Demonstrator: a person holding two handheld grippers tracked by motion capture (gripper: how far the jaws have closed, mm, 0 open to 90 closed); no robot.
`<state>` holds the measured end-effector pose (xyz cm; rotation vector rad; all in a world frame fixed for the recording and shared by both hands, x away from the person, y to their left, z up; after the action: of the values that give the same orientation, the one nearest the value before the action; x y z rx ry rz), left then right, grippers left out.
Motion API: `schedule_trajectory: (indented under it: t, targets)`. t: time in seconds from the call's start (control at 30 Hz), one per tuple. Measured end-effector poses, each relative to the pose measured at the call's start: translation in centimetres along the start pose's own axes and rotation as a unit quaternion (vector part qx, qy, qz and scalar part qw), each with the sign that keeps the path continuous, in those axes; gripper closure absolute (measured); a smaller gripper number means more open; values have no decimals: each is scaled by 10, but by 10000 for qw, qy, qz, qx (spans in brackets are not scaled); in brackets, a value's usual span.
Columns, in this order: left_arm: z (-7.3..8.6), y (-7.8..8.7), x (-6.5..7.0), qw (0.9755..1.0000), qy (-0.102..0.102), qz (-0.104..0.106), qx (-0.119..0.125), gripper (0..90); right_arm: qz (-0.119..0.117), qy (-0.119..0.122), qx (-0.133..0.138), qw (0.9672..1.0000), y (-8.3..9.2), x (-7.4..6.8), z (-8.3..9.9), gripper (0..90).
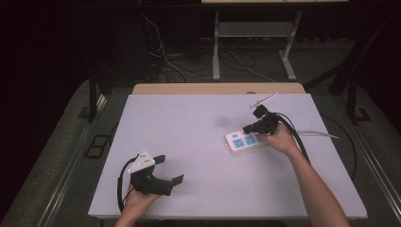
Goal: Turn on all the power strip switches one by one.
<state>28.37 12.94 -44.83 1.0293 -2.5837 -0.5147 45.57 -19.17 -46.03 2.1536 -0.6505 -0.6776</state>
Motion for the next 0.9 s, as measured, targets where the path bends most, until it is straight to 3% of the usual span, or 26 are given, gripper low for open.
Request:
schedule_trajectory:
  t: [0.9]
  targets:
    - [0, -1, 0, 10000, -4, 9, -12, 0, 75, 7, 75, 9999, -1, -1, 2, 900]
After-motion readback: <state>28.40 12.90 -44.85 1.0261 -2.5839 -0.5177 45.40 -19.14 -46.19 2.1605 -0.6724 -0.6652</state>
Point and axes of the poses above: each handheld gripper's, and its own axes: y roughly backward along the jaws, z roughly out of its underside, x roughly to its right, the point moved 6 cm from there along -y, roughly forward along the jaws, and after that the axes turned 4 degrees about -z, right-handed, at the moved point
